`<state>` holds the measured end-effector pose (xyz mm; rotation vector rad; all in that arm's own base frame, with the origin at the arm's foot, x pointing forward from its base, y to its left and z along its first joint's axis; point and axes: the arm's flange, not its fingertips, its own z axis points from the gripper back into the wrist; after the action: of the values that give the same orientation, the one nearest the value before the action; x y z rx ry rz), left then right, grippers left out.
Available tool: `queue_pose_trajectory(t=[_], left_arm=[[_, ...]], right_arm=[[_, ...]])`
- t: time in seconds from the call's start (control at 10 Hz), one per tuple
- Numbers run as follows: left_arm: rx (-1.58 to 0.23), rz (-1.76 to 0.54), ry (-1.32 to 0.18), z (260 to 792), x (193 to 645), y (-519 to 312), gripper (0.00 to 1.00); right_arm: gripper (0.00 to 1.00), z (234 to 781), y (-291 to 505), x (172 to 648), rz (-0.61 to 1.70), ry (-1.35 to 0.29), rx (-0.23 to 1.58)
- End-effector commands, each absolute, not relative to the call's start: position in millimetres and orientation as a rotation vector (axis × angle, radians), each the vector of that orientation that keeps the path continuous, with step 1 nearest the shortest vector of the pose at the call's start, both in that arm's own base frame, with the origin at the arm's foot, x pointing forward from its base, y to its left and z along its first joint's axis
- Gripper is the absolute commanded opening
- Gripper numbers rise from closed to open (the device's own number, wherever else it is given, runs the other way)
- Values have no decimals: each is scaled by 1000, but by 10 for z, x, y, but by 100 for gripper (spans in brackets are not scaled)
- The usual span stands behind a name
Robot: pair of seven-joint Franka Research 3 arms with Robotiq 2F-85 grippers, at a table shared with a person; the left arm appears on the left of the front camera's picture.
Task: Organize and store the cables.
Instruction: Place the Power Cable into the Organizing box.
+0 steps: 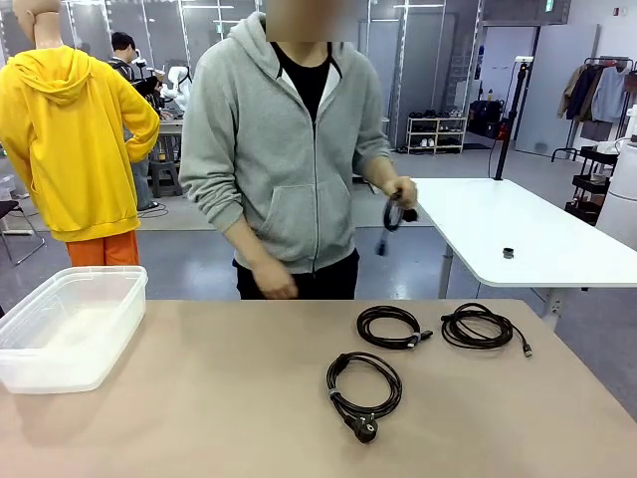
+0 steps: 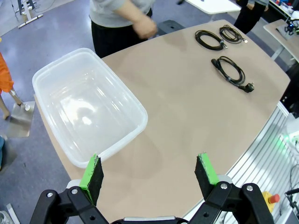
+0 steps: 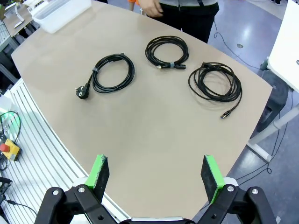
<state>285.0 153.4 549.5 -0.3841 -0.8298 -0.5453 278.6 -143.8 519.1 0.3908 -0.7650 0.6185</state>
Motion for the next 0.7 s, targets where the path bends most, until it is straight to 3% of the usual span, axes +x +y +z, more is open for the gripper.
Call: queue_pose_trajectory(t=[0.0, 0.6], left_arm=[[-393, -564, -838, 5517, 2871, 1567, 100], [-393, -564, -838, 5517, 2871, 1567, 100]], right_arm=[[100, 5189, -1445, 2785, 640, -767, 395], [100, 5189, -1445, 2785, 640, -767, 395]])
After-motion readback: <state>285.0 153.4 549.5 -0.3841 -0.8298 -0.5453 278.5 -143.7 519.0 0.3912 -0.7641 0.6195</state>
